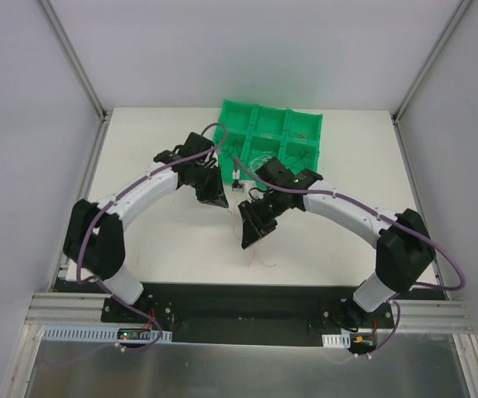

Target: Untangle the cables

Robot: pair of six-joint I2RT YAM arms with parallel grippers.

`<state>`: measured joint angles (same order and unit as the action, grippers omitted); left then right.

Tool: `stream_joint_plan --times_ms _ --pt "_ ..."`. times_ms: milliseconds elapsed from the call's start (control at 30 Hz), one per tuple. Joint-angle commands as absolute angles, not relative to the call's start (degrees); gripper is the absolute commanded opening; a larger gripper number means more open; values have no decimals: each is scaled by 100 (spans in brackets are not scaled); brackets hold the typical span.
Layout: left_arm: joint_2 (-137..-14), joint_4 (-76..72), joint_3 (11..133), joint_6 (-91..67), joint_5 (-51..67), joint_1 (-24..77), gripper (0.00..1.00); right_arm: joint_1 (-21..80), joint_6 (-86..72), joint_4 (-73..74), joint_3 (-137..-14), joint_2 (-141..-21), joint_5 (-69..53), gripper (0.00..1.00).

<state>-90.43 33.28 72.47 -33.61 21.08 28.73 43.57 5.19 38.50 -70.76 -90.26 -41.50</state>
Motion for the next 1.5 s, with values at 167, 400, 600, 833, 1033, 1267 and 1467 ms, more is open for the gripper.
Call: stream_joint_plan --times_ms 167,400,600,833,1033,1267,1467 --pt "-10248 2953 7418 -3569 3164 2812 0 3956 194 4026 -7023 -8606 -3404 70" --pt "-10362 2874 7278 -3594 3322 2812 0 3700 245 3473 -6479 -8621 -1863 85" --pt "-10564 2848 7251 -3604 3498 2812 0 3841 571 2593 -6153 -9324 -1460 87" --pt "-10714 2830 7277 -3630 3673 2812 0 3928 685 1697 -5555 -9466 -1994 87" --pt "-10819 2839 7348 -3744 3805 2821 0 4385 633 1723 -5563 -9615 -1346 87" --pt "-10907 2751 7304 -3841 3929 2812 0 4886 510 1643 -5396 -9439 -1170 86" --pt "-10907 2444 7199 -4069 4236 2812 0 5387 379 2064 -5616 -9922 243 85"
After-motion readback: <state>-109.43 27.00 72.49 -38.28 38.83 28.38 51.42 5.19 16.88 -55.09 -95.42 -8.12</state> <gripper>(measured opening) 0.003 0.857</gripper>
